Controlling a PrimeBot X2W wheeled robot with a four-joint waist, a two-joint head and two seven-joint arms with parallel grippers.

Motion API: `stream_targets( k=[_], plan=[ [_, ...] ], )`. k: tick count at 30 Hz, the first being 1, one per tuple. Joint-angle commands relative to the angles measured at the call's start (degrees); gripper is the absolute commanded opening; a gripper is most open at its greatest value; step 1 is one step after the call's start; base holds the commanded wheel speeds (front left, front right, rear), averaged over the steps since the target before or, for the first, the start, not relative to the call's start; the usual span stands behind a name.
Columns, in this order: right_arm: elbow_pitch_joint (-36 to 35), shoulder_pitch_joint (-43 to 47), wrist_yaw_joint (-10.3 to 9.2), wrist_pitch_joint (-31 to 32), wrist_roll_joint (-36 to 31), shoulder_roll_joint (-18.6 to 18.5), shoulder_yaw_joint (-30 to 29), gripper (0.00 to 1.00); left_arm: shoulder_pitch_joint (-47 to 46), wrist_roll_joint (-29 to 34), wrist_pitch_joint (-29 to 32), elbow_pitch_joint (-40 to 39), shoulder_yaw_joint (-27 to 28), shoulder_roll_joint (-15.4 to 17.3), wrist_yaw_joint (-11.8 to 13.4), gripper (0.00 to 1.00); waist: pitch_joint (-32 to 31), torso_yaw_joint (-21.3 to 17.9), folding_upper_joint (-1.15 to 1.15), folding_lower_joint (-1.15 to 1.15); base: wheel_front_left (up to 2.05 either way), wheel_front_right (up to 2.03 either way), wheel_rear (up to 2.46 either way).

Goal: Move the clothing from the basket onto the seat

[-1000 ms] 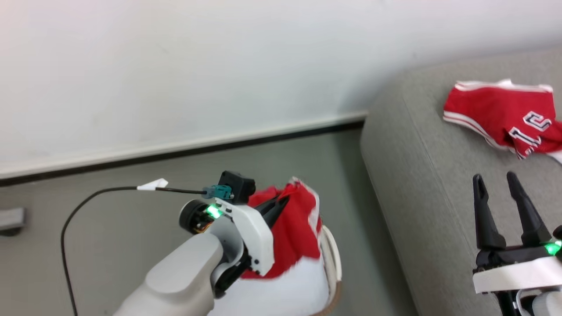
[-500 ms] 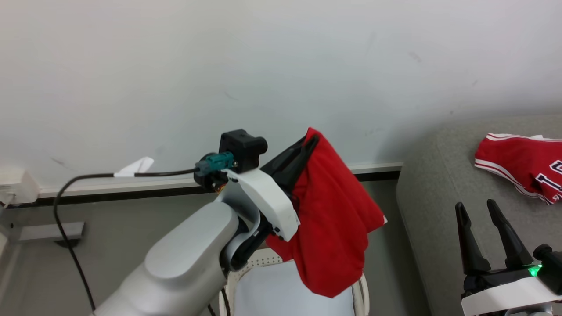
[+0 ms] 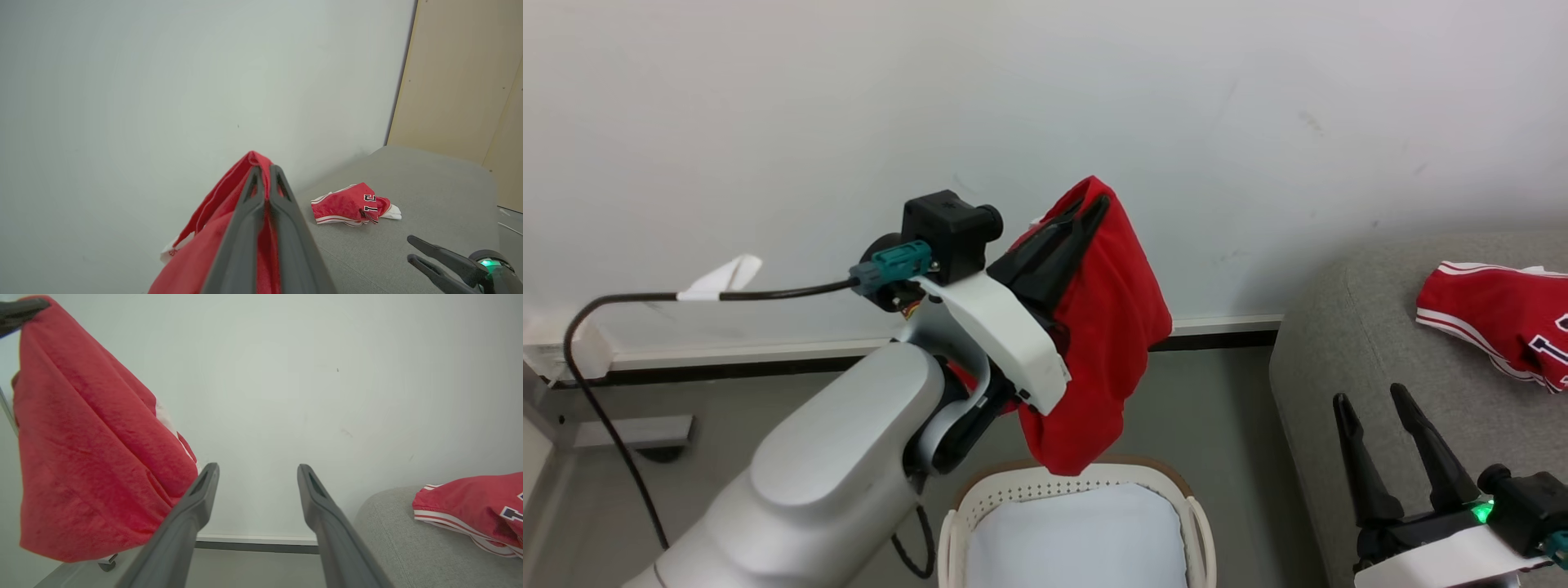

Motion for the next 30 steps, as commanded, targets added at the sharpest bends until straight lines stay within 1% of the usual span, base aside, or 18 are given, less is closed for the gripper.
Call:
stream_targets(
  k=[1,6,9,13,15,19,23,28,30],
  plan=[
    [0.1,-0.4,-0.13,0.0,0.5,-0.3,0.5,1.00,-0.1,0.5,-0.1,-0.3,0.3,0.4,0.2,0.00,0.0,-0.2,0.00,0.00,0.00,0.00,0.00],
    [0.1,-1.6,-0.13,0.0,0.7,-1.2,4.0,1.00,0.9,0.3,-0.5,0.0,0.2,0.9,0.4,0.00,0.4,-0.5,0.00,0.00,0.00,0.00,0.00],
    [0.0,-2.9,-0.13,0.0,1.3,-1.8,7.7,1.00,1.4,0.2,-0.8,0.2,-0.2,0.6,0.3,0.00,0.6,-0.3,0.00,0.00,0.00,0.00,0.00],
    [-0.3,-5.0,-0.13,0.0,1.4,-2.5,10.6,1.00,1.6,0.3,-0.9,0.4,-1.0,0.0,0.1,0.00,0.7,0.4,0.00,0.00,0.00,0.00,0.00],
    [-0.6,-6.3,-0.13,0.1,2.1,-3.4,13.0,1.00,1.9,0.5,-1.0,0.4,-1.3,-0.4,0.2,0.00,0.6,0.9,0.00,0.00,0.00,0.00,0.00],
    [-0.9,-9.8,-0.13,0.9,4.8,-5.6,19.6,1.00,2.4,0.6,-0.7,0.1,-2.5,-1.1,-0.1,0.00,0.3,2.0,0.00,0.00,0.00,0.00,0.00],
    [1.1,-13.6,-0.13,1.2,6.9,-7.5,25.2,1.00,2.2,0.8,0.0,-0.4,-3.7,-2.0,-0.4,0.00,0.1,3.4,0.00,0.00,0.00,0.00,0.00],
    [3.8,-18.7,-0.13,1.0,9.9,-9.3,32.8,1.00,2.3,0.8,0.8,-0.9,-5.0,-2.7,-0.9,0.00,-0.2,5.5,0.00,0.00,0.00,0.00,0.00],
    [5.0,-20.3,-0.13,1.0,11.8,-9.3,35.7,1.00,2.3,1.0,1.1,-0.9,-5.6,-3.1,-1.1,0.00,-0.3,6.5,0.00,0.00,0.00,0.00,0.00]
  ],
)
